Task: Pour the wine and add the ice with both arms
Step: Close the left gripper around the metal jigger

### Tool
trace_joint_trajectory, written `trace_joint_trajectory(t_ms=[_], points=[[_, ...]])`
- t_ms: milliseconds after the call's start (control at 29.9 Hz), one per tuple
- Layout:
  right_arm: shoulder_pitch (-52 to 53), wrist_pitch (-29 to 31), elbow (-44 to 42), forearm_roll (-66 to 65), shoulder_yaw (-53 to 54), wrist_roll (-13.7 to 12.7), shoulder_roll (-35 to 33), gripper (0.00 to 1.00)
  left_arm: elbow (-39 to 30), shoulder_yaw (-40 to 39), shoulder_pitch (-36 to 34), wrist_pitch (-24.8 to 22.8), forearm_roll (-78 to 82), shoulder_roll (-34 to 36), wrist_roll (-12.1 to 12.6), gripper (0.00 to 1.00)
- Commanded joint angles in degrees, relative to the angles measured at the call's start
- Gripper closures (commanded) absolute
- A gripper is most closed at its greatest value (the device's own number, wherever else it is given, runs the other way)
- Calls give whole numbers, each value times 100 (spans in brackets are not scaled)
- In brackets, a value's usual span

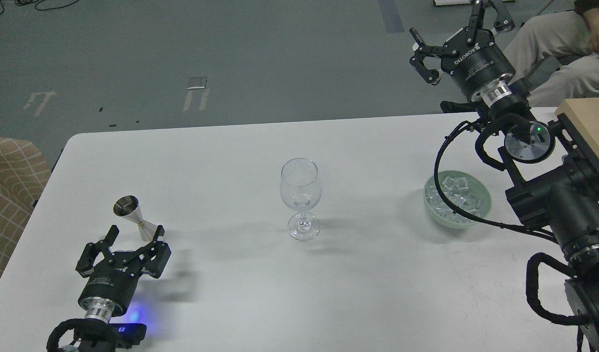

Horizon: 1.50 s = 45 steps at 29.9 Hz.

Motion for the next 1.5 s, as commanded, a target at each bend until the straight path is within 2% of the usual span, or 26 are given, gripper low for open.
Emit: trace_joint_trajectory(t_ms=[0, 836, 1136, 1471], points=[[-8, 0, 0, -5, 0, 3, 0, 0, 10, 1, -11, 3, -1, 0, 3, 2], [1, 0, 0, 3, 0, 3, 8, 0, 730, -26, -661, -111, 8, 0, -24, 2], [-8, 0, 0, -5, 0, -6, 8, 0, 827, -17, -741, -147, 78, 0, -208, 3], [-26, 0, 9, 3, -9, -6, 8, 0, 836, -26, -802, -147, 78, 9, -226, 6]])
